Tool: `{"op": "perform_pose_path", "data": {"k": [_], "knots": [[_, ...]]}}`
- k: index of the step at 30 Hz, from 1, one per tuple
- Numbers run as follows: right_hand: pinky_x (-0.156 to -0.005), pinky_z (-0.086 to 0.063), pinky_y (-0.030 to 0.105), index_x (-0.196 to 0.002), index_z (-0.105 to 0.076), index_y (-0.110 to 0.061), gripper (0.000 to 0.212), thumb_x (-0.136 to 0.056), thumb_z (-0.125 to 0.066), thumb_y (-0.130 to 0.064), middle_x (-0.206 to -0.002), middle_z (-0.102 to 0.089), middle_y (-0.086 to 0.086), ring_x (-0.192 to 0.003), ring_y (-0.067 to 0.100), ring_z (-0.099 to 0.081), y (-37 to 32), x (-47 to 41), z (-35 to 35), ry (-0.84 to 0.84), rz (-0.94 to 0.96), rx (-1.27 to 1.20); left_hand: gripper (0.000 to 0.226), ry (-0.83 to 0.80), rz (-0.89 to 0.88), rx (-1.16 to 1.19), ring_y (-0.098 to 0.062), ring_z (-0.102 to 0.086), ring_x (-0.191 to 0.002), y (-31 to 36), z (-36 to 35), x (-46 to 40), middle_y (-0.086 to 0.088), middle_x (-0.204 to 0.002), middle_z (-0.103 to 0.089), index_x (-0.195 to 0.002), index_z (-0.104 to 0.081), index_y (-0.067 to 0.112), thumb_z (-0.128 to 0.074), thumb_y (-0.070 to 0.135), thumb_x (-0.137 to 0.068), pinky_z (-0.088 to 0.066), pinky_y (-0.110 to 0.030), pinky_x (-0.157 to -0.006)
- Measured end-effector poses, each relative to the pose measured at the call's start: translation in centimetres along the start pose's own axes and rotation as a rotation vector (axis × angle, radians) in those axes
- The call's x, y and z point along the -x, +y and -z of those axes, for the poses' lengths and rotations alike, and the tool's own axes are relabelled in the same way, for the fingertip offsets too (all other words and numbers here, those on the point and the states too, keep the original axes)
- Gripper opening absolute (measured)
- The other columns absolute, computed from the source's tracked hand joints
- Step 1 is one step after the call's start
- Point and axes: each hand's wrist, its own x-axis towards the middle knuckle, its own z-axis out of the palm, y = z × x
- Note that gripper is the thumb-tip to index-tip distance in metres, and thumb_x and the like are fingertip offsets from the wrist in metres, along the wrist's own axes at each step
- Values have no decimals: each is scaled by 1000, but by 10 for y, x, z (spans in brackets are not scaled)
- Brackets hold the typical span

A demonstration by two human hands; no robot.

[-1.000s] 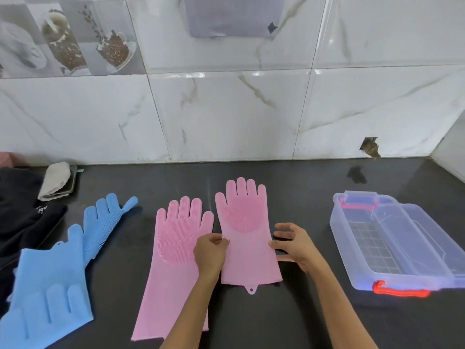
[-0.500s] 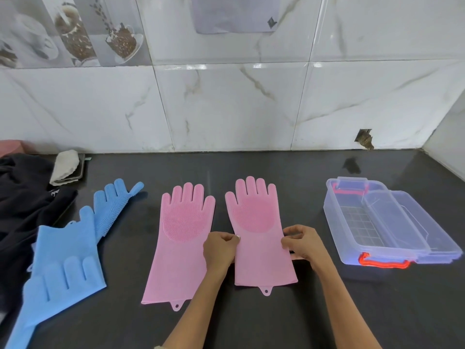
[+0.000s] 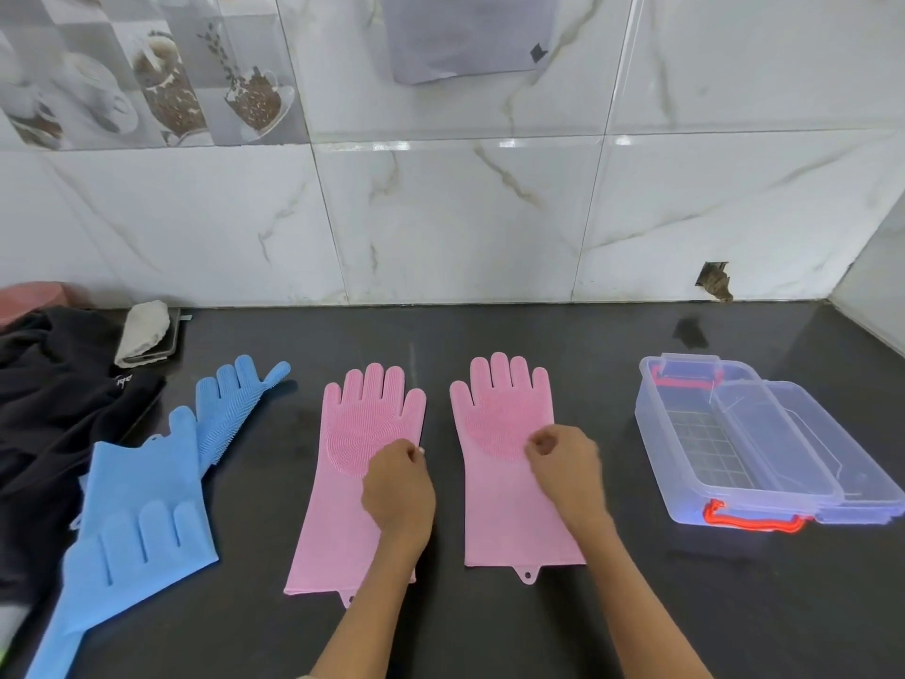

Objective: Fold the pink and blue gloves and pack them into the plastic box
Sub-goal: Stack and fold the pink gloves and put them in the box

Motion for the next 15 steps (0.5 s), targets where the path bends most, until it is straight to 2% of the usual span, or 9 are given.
{"op": "perform_pose_path", "data": {"k": [3, 5, 8, 12, 15], "knots": [[-63, -49, 22, -80, -72, -2, 17, -84, -63, -16, -76, -73, 9, -68, 17, -63, -38, 12, -39, -256, 77, -104, 22, -3, -39, -129, -18, -53, -67, -9, 0, -8, -3, -79, -63, -79, -61, 12, -53, 26, -94, -36, -26, -59], [-70, -55, 32, -76, -72, 1, 23, -86, -62, -18, -74, -72, 16, -65, 24, -64, -57, 19, -66, -329, 96, -104, 22, -30, -108, -246, -18, -51, -67, -10, -3, -11, -5, -85, -63, -82, -60, 10, -50, 24, -95, -36, -26, -58], [-73, -57, 39, -72, -66, -5, 27, -91, -57, -21, -72, -69, 12, -62, 24, -63, -66, 18, -90, -279, 70, -71, 20, -64, -181, -334, -14, -45, -65, -9, -6, -18, -6, -91, -64, -86, -60, 9, -45, 17, -97, -35, -23, -57], [-68, -58, 41, -86, -69, -4, 27, -94, -52, -23, -81, -71, 14, -67, 31, -67, -70, 7, -97, -271, 14, -66, 17, -127, -292, -367, -14, -53, -70, -7, -9, -25, -4, -96, -63, -91, -62, 11, -46, 16, -96, -35, -20, -58], [-64, -58, 42, -87, -70, -2, 28, -94, -52, -22, -81, -71, 15, -67, 33, -68, -71, -2, -97, -258, -8, -73, 17, -130, -320, -330, -12, -46, -68, -4, -13, -25, -4, -95, -62, -93, -63, 11, -46, 15, -95, -32, -21, -57]]}}
